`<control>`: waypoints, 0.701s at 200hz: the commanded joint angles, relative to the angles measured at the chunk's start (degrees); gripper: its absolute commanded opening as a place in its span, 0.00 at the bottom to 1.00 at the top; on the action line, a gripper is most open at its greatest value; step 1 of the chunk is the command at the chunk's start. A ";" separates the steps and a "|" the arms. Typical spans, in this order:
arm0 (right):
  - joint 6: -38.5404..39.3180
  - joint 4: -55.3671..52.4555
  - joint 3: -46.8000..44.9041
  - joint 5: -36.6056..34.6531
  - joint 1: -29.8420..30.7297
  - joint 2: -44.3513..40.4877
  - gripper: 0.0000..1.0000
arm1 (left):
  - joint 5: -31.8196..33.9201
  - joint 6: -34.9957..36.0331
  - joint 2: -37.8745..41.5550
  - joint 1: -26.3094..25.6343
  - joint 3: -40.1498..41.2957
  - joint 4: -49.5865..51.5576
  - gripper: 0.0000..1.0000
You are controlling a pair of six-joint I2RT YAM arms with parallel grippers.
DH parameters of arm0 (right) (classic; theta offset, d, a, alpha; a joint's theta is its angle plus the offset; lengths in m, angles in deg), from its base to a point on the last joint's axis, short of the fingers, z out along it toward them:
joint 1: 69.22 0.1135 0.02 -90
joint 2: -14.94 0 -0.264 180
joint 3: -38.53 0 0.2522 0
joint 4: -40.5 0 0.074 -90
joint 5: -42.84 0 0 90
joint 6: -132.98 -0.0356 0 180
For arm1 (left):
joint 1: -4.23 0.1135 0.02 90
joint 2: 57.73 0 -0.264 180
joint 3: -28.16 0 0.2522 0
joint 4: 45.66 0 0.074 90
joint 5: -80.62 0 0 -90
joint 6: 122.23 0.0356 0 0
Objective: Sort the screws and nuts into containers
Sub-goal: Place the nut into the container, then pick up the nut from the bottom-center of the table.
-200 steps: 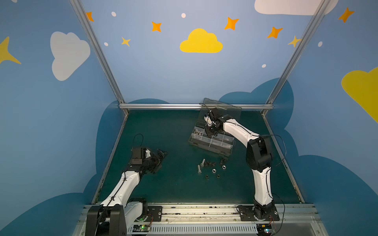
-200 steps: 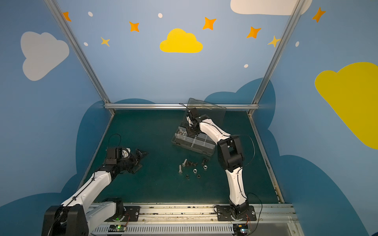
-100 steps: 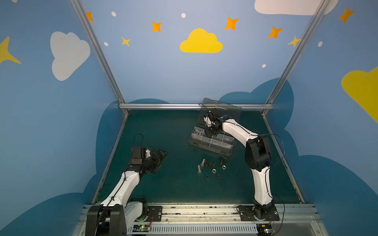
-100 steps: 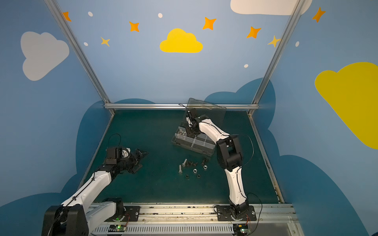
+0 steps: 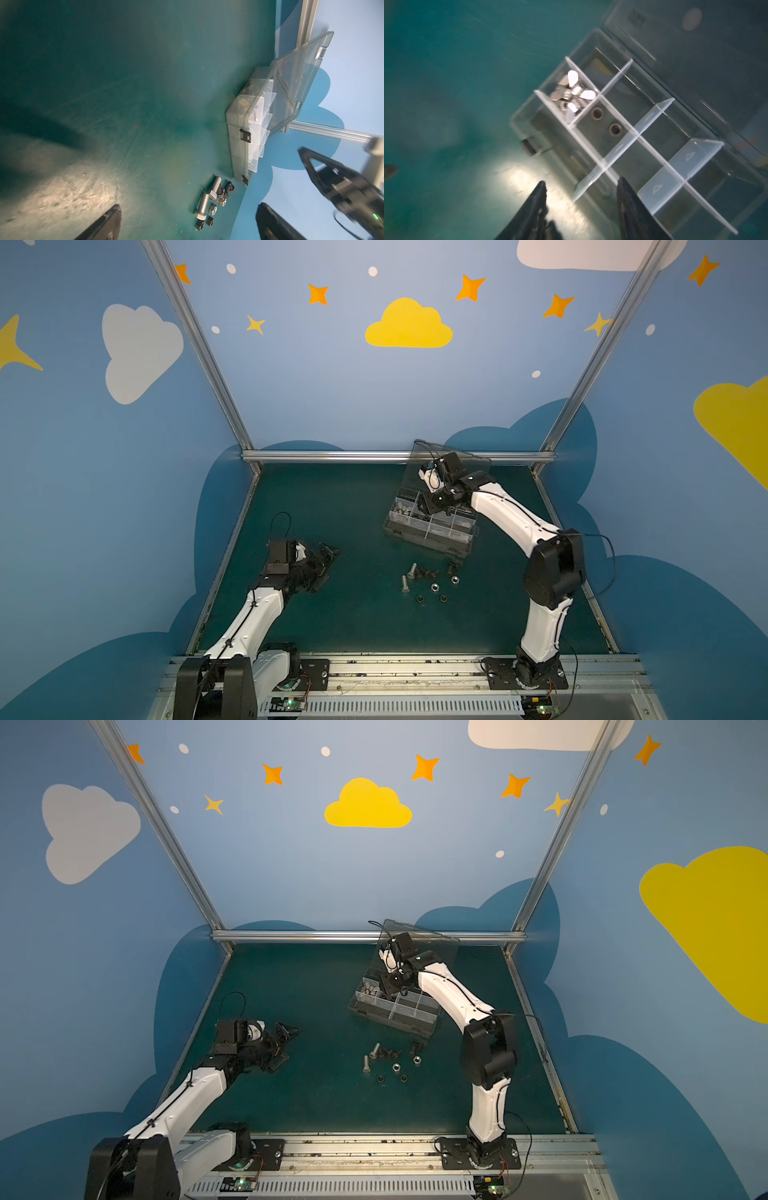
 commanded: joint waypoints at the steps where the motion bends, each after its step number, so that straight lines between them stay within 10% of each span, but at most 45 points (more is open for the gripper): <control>1: -1.12 -0.70 -6.18 4.26 1.07 -5.96 0.56 | -0.54 0.10 -1.03 -0.05 -1.03 -1.14 1.00; 140: -16.97 5.58 -41.99 6.04 17.10 -24.14 0.62 | -1.15 0.10 -4.20 -1.19 -1.40 -3.45 1.00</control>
